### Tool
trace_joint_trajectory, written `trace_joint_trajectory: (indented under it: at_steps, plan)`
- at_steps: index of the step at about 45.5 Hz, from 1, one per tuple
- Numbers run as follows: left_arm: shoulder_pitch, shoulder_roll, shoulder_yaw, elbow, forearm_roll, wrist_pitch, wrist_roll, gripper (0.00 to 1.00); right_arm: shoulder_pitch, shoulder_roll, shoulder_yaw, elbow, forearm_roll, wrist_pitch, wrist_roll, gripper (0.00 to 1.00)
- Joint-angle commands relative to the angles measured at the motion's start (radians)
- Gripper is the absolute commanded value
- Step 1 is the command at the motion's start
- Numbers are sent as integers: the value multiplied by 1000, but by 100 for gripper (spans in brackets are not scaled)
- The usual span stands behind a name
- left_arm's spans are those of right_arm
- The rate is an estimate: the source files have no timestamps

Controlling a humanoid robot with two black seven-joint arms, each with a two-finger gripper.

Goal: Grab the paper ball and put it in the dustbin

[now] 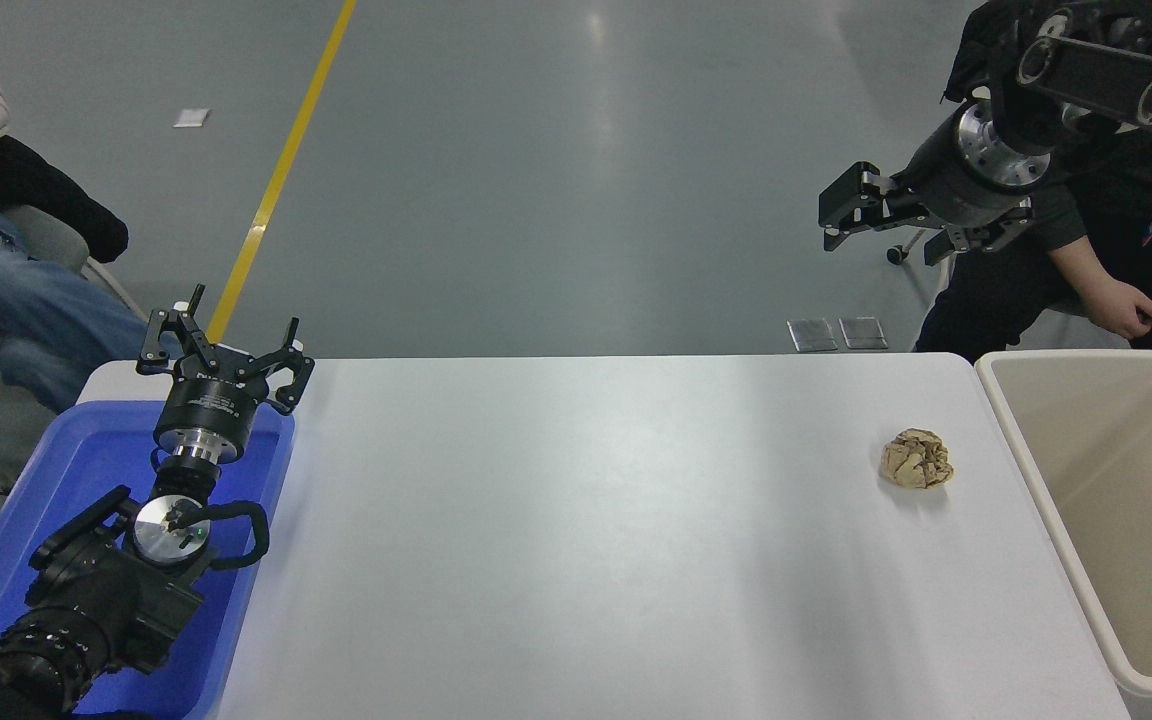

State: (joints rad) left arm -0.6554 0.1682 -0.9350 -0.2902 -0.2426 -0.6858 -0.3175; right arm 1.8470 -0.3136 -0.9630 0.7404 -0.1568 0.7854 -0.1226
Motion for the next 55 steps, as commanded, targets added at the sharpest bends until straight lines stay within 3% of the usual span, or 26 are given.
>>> trace_joint_trajectory:
  at_steps: [1, 11, 40, 55]
  plan:
    - [0, 1, -1, 0, 0, 0, 0, 99, -87, -8, -10, -38, -47, 0, -2, 100]
    - [-1, 1, 1, 0, 0, 0, 0, 99, -271, 27, 4, -101, -198, -147, 0, 100]
    - [0, 1, 1, 0, 0, 0, 0, 99, -663, 125, 63, -341, -199, -557, 8, 100]
    - [0, 1, -1, 0, 0, 0, 0, 99, -787, 125, 64, -351, -198, -793, 6, 100]
